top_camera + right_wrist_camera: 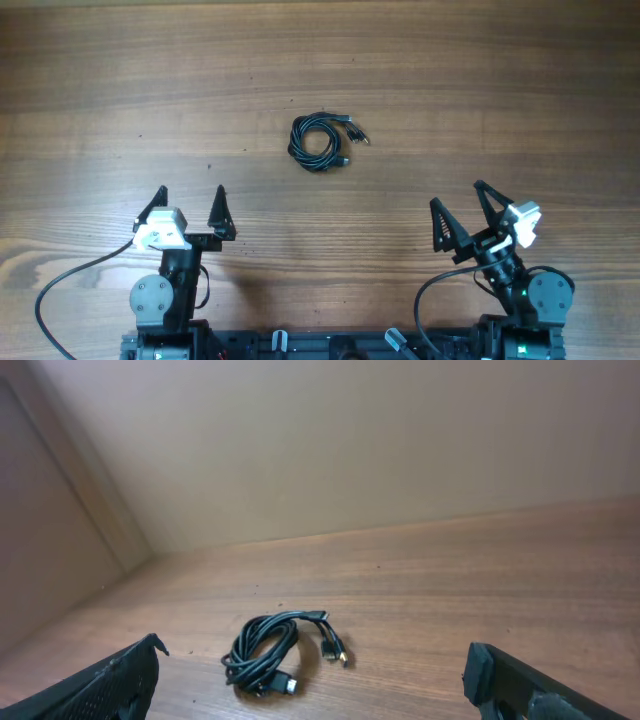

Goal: Untangle cables
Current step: 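Raise both arms and move grippers toward the black cable coil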

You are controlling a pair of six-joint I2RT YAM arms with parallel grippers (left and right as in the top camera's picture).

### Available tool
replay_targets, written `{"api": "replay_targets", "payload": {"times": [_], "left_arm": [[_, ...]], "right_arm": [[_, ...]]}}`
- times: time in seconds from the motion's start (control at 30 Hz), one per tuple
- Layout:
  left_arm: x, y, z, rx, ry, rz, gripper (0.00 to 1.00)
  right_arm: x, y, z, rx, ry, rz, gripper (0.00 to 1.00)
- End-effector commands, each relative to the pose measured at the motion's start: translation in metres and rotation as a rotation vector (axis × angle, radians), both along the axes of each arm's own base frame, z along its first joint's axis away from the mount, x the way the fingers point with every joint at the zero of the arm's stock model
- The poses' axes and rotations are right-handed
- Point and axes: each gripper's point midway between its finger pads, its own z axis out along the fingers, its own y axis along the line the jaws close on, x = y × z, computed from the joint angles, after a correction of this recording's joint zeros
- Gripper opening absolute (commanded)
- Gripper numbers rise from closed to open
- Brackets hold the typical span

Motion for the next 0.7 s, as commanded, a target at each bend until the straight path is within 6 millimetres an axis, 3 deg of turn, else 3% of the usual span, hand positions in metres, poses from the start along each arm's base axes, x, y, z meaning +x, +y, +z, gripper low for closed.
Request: {"api": "replay_targets", "payload": {"times": [0.0, 0.37, 0.67], "left_arm": [[0.0, 0.002, 0.003, 0.019, -0.013, 0.013, 1.0], [-0.005, 0.0, 0.03, 0.018, 0.006, -0.003, 1.0], [0.008, -0.023, 0.06, 0.005, 0.135, -0.138, 1.0]], "right_arm": [[-0.004, 0.007, 0.013, -0.043, -0.036, 0.043, 1.0], [-0.002, 0.012, 0.019, -0.067, -0.008, 0.076, 1.0], [-0.004, 0.028, 0.041, -0.06, 0.03, 0.197, 1.0]]}}
